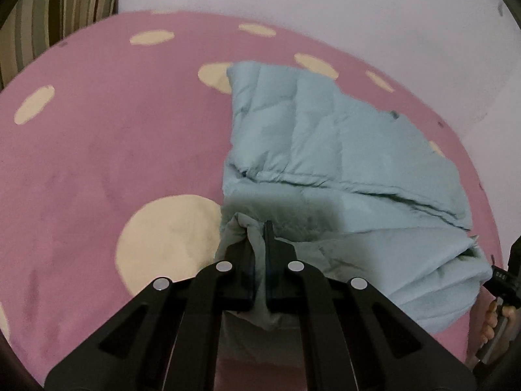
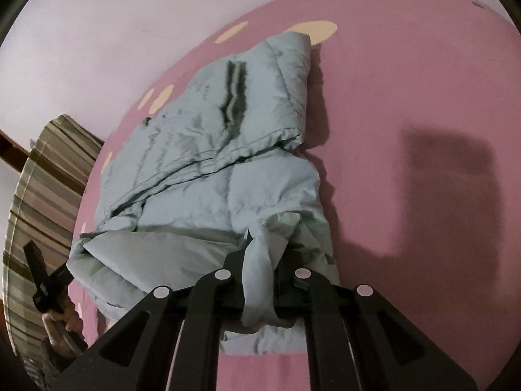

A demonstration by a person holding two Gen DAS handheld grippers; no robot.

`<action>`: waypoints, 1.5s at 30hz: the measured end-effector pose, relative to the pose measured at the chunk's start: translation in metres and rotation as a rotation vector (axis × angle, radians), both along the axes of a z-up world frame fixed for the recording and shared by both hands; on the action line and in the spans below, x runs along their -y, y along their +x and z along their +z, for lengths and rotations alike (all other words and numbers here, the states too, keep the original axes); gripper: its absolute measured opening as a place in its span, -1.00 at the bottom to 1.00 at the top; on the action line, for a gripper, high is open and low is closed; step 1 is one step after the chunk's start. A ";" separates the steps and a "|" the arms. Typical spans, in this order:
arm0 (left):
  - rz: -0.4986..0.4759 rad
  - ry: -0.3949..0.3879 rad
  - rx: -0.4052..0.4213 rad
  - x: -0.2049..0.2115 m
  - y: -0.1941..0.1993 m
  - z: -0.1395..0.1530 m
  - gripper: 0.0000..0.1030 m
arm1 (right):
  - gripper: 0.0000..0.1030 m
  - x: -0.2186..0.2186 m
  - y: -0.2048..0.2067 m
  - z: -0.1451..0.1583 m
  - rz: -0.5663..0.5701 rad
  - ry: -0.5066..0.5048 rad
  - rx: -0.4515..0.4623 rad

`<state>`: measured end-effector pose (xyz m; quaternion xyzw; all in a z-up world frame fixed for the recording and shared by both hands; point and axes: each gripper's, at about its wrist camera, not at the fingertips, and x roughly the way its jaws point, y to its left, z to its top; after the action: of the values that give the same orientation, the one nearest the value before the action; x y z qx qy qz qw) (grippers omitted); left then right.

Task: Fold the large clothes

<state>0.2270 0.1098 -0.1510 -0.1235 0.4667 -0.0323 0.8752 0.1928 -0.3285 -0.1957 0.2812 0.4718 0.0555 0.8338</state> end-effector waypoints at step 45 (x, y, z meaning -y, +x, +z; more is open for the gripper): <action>-0.105 0.007 0.135 -0.024 -0.020 0.021 0.30 | 0.29 0.018 -0.017 0.038 0.062 -0.162 0.154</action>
<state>0.2073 0.1342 -0.1304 -0.0934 0.4127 -0.0849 0.9021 0.1756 -0.3470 -0.1576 0.1929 0.4179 0.0644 0.8854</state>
